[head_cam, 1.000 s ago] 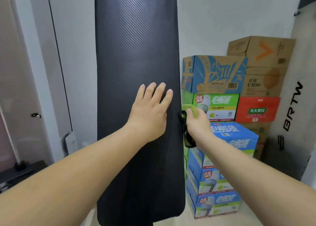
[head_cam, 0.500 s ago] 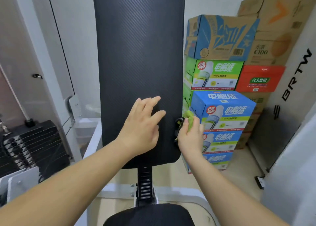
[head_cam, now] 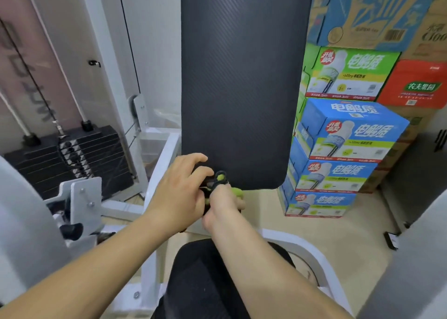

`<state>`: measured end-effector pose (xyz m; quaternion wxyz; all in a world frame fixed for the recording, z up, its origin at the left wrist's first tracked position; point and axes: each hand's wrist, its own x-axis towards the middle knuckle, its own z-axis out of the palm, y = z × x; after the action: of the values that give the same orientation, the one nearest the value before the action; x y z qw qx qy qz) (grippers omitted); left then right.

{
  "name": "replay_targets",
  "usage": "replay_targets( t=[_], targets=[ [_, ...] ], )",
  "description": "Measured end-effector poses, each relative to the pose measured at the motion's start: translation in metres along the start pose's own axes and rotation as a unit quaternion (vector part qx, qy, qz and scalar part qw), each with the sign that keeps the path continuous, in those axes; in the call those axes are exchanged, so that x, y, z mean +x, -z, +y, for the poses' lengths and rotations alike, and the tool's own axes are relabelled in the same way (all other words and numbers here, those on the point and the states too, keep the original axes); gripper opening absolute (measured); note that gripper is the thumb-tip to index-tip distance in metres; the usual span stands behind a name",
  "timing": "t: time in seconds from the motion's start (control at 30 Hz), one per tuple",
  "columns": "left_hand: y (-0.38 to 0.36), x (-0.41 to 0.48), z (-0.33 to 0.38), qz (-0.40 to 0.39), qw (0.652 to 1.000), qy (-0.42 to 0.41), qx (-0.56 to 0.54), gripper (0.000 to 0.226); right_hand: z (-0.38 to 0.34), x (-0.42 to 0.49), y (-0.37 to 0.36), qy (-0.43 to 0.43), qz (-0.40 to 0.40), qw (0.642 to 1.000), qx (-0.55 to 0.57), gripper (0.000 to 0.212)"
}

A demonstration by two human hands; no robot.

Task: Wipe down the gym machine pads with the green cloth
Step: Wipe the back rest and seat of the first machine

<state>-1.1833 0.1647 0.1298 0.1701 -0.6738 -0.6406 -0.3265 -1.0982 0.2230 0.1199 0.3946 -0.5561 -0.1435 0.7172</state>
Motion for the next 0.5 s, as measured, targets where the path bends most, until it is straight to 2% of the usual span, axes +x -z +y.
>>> replay_targets(
  t=[0.07,0.13,0.23,0.3,0.4,0.5],
  targets=[
    [0.009,-0.013,-0.018,-0.014,0.999,0.047,0.000,0.045,0.009,0.003,-0.001,0.017,-0.024,0.998,-0.055,0.029],
    [0.010,-0.024,-0.028,-0.074,0.989,0.117,-0.059,0.047,0.012,0.011,0.007,0.007,-0.098,0.987,-0.130,0.041],
    [0.005,-0.031,-0.017,-0.192,0.922,0.240,-0.235,0.047,-0.001,0.013,0.026,0.004,-0.168,0.950,-0.264,0.037],
    [-0.003,-0.036,-0.003,-0.228,0.868,0.296,-0.327,0.063,-0.017,0.007,0.040,0.019,-0.206,0.923,-0.325,0.033],
    [-0.019,-0.046,0.012,-0.236,0.841,0.306,-0.379,0.083,-0.039,0.004,0.062,0.010,-0.297,0.883,-0.364,0.034],
    [-0.033,-0.057,0.019,-0.192,0.815,0.344,-0.425,0.066,-0.056,0.005,0.082,-0.037,-0.362,0.840,-0.403,0.046]
  ],
)
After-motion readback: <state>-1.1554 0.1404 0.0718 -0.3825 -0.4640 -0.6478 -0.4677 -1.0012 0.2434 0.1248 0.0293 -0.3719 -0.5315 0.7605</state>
